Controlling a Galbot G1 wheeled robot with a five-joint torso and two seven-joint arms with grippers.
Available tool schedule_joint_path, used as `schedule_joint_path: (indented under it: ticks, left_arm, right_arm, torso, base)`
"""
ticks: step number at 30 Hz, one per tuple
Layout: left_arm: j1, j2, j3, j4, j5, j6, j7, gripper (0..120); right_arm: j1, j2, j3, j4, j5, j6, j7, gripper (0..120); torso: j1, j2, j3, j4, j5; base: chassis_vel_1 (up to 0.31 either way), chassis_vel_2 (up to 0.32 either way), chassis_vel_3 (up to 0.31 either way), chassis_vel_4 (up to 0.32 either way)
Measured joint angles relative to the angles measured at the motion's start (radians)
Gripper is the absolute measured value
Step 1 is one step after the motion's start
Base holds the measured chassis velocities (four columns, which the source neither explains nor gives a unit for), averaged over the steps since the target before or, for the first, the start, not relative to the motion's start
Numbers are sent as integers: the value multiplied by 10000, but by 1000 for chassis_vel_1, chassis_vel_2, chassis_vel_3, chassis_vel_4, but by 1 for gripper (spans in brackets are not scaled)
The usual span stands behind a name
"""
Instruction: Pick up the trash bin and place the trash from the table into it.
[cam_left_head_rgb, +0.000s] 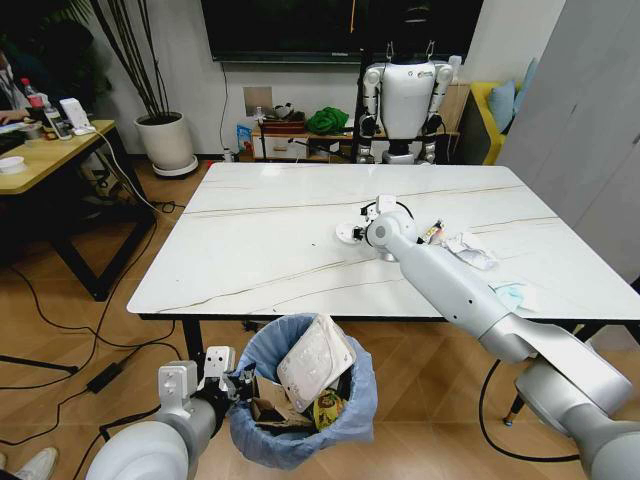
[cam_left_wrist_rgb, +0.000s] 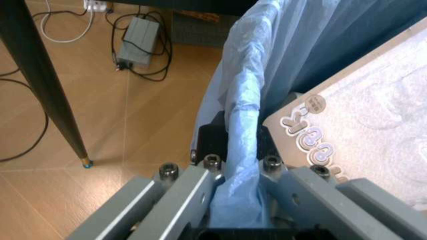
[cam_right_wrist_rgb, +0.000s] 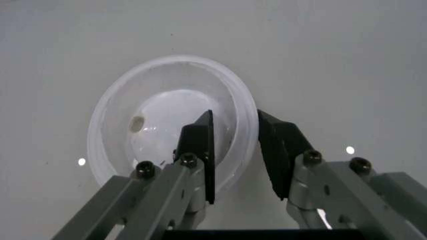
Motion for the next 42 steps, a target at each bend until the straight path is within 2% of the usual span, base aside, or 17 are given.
schedule_joint_path:
  ticks: [2, 3, 6, 17, 26, 32, 42]
  left_arm:
    - [5, -7, -9, -3, 2, 0, 2, 0]
    - [5, -7, -9, -3, 2, 0, 2, 0]
    - [7, -3, -19, -14, 4, 0, 2, 0]
    - [49, -20, -66, -58, 4, 0, -52, 0]
    - [61, -37, -46, -80, 2, 0, -31, 0]
    - [45, -39, -158, -90, -20, 0, 2, 0]
    - [34, -118, -229, 3, -73, 0, 34, 0]
  right_arm:
    - [-44, -55, -16, 75, -40, -5, 33, 11]
    - [-44, -55, -16, 75, -40, -5, 33, 11]
    - [-89, -120, -19, 227, -76, 3, 70, 1]
    - [-149, -206, 314, 781, 63, 121, 345, 0]
    - [-33, -1028, 651, 3046, 878, 295, 831, 0]
    - [-732, -1915, 1266, 5709, 1679, 396, 1172, 0]
    - [-2531, -2923, 1883, 8863, 1780, 533, 2, 0]
  torso:
    - [0, 2, 0, -2, 0]
    - [0, 2, 0, -2, 0]
    - [0, 1, 0, 0, 1]
    - [1, 1, 1, -1, 1]
    - [1, 1, 1, 0, 1]
    - [0, 1, 0, -1, 0]
    - [-1, 1, 0, -5, 1]
  base:
    - [0, 0, 0, 0]
    - [0, 0, 0, 0]
    - [0, 0, 0, 0]
    - [0, 0, 0, 0]
    - [0, 0, 0, 0]
    - [0, 0, 0, 0]
    - [0, 0, 0, 0]
